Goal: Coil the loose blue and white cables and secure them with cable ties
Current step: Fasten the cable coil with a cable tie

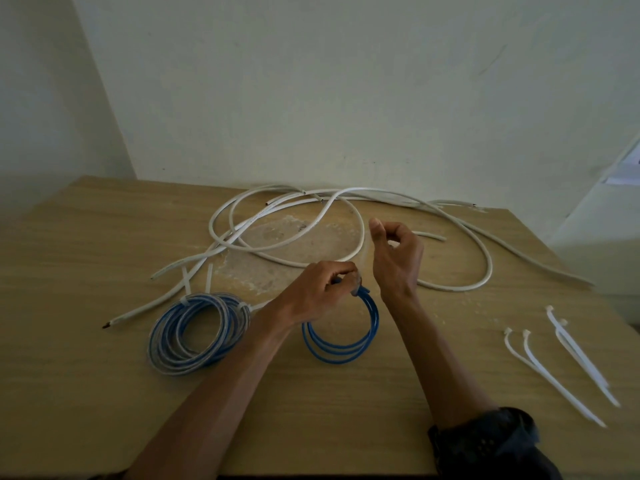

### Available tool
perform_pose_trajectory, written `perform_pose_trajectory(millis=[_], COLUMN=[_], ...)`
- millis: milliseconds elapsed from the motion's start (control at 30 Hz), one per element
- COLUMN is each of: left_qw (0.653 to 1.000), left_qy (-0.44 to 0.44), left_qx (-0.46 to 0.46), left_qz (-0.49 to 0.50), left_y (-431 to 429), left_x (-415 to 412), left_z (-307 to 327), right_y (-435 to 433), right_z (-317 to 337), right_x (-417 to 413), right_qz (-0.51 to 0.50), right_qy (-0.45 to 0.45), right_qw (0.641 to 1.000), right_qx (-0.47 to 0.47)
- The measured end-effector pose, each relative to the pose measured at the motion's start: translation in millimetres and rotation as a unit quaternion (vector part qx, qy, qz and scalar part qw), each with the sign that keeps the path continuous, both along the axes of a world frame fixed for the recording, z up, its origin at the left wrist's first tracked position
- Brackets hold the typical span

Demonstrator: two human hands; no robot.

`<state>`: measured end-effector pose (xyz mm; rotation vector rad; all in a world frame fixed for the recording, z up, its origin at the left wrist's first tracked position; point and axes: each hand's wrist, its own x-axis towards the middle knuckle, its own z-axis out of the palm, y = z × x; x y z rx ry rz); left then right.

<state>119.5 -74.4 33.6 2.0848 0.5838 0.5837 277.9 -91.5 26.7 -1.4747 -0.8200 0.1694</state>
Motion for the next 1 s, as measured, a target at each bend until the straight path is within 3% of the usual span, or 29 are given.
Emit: perform_pose_trajectory(millis=[267,467,867,1000], left_qw=[0.999,0.99,0.989,0.985], left_qy=[-0.015,-0.038,-0.028,-0.061], left_qx=[-0.035,-0.134,-0.145,-0.149], left_qz=[0.007,0.011,0.019,0.066], left_y=[-3,-7,-6,3], left_x=[-2,4,7,-7], left_z=[2,-7,-8,2], right_y=[3,2,6,-1], right_z=[-3,-2,-8,5], right_x=[-4,4,5,-2], right_qz=[-0.001,0.034,-0.008,0.087], right_qy=[0.026,0.021,0.02,0.039], right_qw=[1.0,0.999,1.0,0.995], right_qx=[0.0,-0.009,-0.016,-0.036])
